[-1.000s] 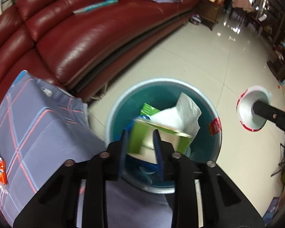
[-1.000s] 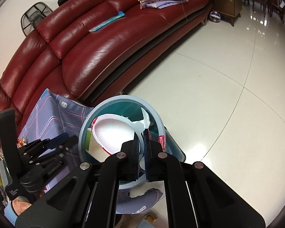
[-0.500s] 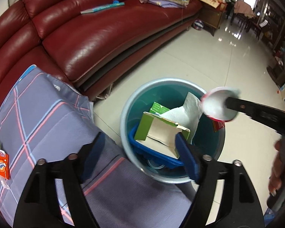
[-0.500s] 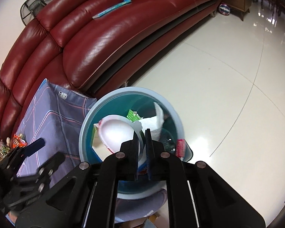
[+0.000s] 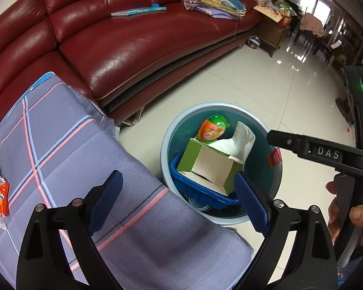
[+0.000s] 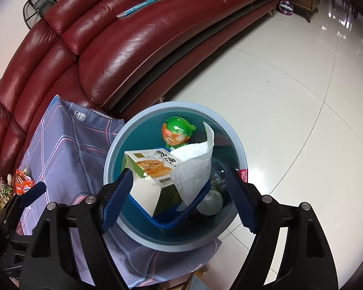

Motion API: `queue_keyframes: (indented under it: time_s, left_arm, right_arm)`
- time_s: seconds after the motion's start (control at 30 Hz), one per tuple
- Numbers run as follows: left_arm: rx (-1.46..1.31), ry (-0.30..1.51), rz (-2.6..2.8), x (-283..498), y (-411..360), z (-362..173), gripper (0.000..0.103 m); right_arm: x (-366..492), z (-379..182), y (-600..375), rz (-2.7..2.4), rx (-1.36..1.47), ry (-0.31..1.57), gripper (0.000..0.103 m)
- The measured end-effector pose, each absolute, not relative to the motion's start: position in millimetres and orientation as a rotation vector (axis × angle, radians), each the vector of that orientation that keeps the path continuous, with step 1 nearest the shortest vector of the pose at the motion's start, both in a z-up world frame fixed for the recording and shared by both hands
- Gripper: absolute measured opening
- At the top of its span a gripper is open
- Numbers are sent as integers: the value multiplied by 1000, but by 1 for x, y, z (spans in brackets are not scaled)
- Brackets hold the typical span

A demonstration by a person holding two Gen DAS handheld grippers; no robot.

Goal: Collect trash
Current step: 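Move both tools back over the table toward the orange wrapper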

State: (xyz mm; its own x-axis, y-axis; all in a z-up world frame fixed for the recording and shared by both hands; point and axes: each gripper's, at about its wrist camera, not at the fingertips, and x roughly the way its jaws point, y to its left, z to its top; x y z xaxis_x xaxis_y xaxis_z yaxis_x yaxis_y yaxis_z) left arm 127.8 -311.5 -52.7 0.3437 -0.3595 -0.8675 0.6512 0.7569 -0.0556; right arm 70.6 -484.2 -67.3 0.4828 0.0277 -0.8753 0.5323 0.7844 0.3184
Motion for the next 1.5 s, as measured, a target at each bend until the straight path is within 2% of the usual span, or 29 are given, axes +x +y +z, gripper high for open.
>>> queue_keyframes:
  time_s: [0.37,0.77,1.13,1.5]
  left_arm:
    - [272,1022,-643,122,-282,-39,97]
    - [210,998,-584,111,-228,-19,99]
    - [118,993,-476,116,-138,-14,99]
    - [26,981,-336,134,-25,-14,99]
  right_arm:
    - [62,-47,-456,-333,568,1036,85]
    - [56,-17,-404,-296,503,1018,87]
    - [71,-4,-346,-239,441,1037,87]
    - [131,-1,-237,-75,284,1096,87]
